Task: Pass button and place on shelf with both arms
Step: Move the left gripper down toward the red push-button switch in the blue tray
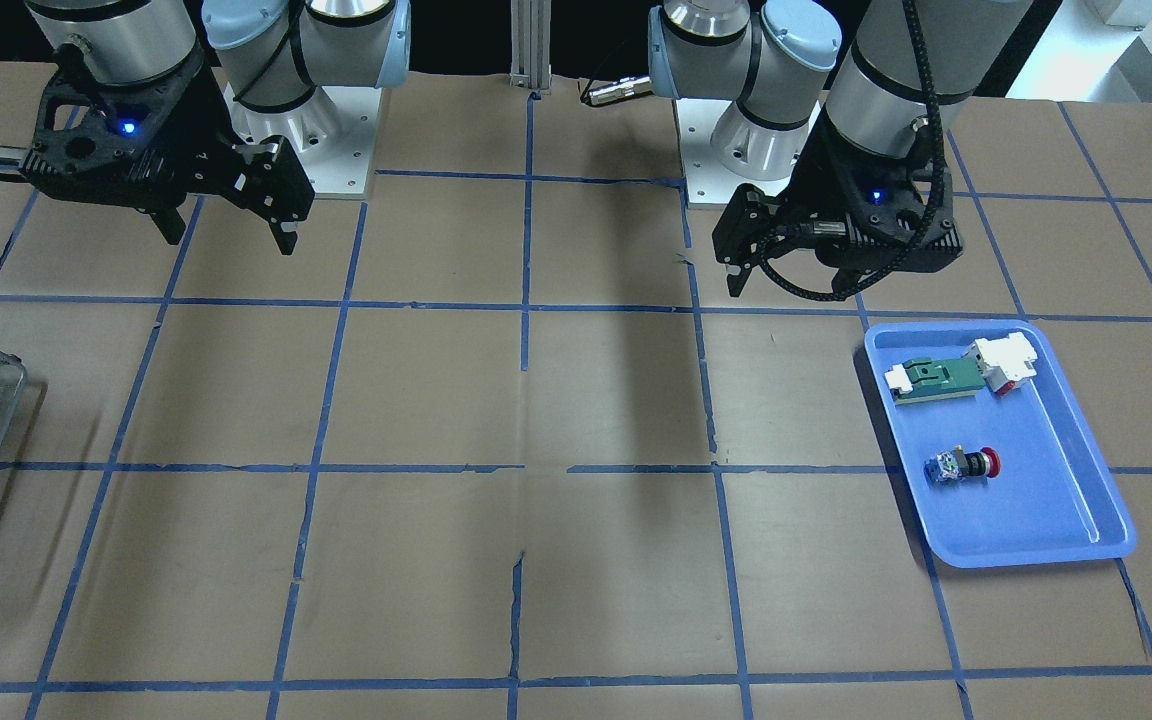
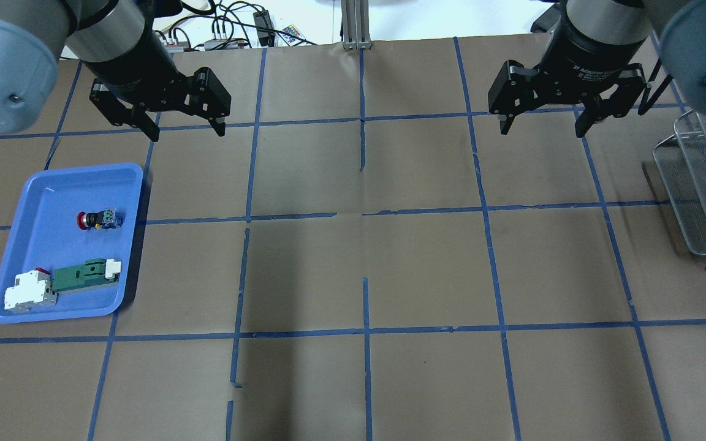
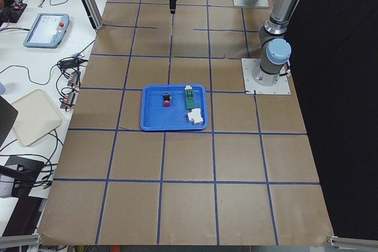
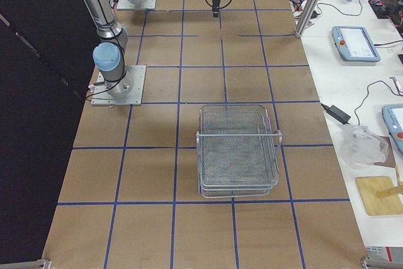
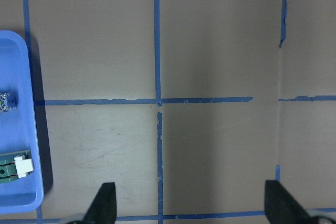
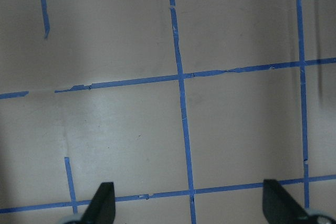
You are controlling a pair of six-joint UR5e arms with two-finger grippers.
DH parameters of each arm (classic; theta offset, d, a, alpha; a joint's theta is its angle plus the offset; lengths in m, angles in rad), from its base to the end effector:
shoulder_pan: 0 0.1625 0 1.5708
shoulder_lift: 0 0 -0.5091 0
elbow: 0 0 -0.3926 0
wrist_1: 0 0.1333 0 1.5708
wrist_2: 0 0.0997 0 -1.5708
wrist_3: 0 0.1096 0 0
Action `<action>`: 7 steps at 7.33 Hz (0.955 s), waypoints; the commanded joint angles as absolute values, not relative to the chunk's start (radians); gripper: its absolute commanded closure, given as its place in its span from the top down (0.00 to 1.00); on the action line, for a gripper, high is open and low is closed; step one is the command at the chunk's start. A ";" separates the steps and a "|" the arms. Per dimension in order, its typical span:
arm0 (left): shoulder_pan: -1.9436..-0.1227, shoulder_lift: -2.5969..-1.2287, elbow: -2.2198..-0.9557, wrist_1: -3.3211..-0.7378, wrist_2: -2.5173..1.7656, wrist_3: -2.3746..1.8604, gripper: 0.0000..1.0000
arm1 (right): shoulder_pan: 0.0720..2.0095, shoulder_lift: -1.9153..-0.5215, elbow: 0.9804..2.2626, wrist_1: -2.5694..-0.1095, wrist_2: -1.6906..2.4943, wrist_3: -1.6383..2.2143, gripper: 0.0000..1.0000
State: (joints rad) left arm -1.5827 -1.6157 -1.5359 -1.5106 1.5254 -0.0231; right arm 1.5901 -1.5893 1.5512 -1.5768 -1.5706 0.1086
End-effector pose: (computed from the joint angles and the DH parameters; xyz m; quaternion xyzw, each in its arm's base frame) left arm -0.1445 -0.5188 0.5628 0.0050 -0.9994 0.0247 0.0231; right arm 0.1427 -0.4847 0.5814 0.0446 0.9988 -0.0220 0.0015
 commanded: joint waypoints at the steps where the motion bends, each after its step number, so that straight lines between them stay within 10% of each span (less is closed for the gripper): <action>1: -1.569 -1.614 -1.539 -1.505 1.525 -0.015 1.00 | 1.591 -1.589 1.551 -1.580 -1.571 0.097 1.00; 7: -1.226 -1.681 -1.691 -1.328 1.514 0.661 1.00 | 1.591 -1.591 1.554 -1.585 -1.566 0.015 1.00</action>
